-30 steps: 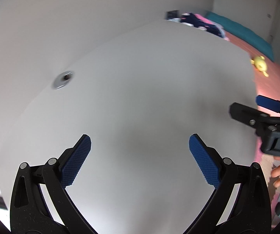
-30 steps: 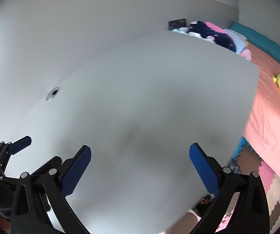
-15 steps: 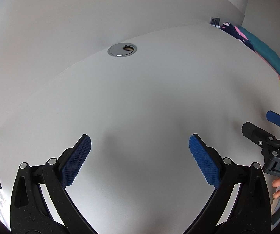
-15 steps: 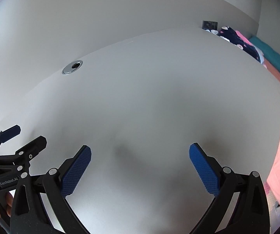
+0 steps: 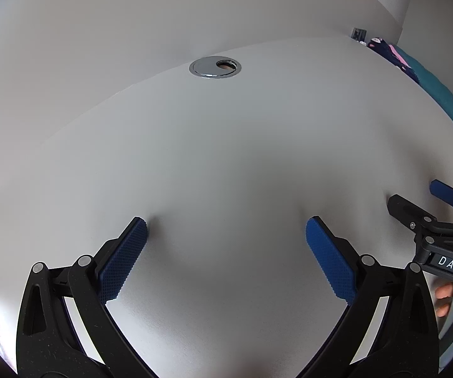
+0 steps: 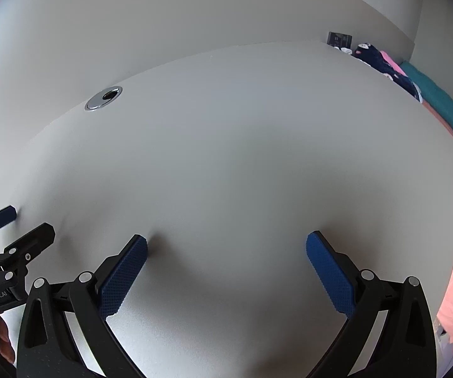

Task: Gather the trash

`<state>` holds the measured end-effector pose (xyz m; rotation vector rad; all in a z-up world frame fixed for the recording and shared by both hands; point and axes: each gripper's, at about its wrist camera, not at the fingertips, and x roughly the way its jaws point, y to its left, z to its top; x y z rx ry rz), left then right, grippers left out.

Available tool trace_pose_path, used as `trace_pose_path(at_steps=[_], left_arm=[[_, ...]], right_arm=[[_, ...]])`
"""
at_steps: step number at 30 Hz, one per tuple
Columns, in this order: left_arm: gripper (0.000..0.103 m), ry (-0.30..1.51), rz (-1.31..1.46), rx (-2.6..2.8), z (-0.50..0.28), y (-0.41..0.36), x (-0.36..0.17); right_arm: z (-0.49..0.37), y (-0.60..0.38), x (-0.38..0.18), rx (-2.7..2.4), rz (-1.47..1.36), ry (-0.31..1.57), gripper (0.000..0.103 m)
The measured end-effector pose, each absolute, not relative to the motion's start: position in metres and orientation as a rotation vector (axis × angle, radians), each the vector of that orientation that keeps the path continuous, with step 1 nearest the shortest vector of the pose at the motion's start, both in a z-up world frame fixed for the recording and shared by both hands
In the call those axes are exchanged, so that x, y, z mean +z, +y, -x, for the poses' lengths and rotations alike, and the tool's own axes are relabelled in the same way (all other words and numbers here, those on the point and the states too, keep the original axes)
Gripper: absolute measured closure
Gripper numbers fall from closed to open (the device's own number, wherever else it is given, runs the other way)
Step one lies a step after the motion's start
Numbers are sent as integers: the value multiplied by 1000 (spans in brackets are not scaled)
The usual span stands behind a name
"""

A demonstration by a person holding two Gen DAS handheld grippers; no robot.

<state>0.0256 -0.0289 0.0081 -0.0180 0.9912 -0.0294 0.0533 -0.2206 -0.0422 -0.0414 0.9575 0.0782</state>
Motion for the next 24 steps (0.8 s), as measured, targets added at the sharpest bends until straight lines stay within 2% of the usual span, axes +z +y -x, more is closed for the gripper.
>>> trace_pose_path(at_steps=[24], left_arm=[[6, 968, -8, -1, -25, -33, 7]], right_arm=[[-53, -223, -41, 65, 34, 939, 2]])
